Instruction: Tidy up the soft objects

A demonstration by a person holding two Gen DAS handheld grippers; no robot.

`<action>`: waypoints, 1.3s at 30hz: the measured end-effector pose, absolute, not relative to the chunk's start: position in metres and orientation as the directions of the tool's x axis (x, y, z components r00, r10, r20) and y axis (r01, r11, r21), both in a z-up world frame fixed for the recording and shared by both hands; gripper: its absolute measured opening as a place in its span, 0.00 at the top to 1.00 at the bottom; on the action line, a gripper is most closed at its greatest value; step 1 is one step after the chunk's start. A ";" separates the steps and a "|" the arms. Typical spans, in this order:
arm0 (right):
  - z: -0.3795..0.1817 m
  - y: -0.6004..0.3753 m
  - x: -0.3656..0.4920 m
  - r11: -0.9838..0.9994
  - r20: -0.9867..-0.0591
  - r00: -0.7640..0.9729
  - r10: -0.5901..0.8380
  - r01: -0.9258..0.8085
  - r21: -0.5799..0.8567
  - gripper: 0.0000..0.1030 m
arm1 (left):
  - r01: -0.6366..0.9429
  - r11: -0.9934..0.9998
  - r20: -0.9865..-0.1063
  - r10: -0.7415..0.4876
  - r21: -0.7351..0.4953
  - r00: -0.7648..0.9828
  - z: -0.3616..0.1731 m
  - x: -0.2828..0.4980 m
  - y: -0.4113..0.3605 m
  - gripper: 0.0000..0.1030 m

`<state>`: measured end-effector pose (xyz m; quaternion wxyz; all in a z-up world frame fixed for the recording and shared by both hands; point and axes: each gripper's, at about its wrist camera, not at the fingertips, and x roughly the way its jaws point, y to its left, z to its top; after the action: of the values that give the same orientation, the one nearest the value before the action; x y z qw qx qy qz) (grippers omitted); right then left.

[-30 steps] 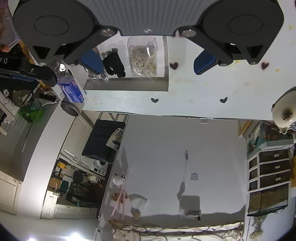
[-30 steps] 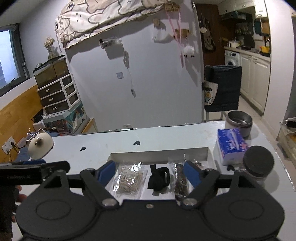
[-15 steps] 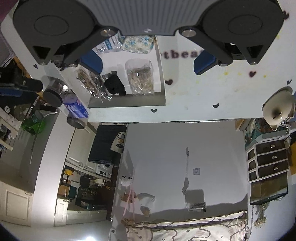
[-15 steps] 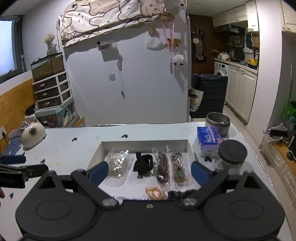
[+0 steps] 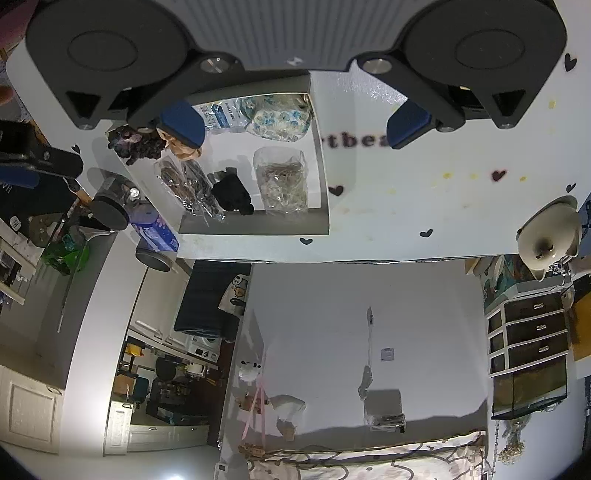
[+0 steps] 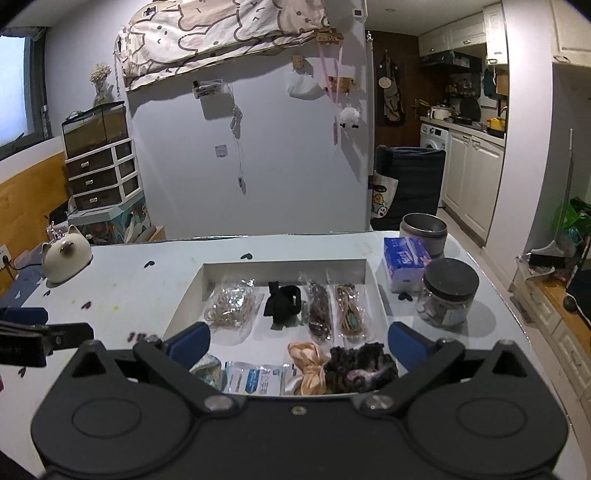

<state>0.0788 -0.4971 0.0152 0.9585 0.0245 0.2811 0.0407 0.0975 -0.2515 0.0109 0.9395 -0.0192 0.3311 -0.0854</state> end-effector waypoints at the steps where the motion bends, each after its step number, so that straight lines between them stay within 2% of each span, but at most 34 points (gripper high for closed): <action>1: 0.014 -0.497 0.077 0.996 -0.535 0.840 0.091 -0.066 0.066 0.00 | 0.145 0.985 -0.619 -0.172 -0.093 0.766 0.011 0.097 -0.252 0.00; 39: 0.006 -0.494 0.080 0.995 -0.540 0.835 0.101 -0.073 0.074 0.00 | 0.142 0.987 -0.629 -0.161 -0.081 0.761 0.009 0.099 -0.255 0.00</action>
<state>0.0798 -0.4943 0.0062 0.9576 0.0250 0.2833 0.0453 0.0989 -0.2550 0.0094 0.9382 -0.0140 0.3361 -0.0807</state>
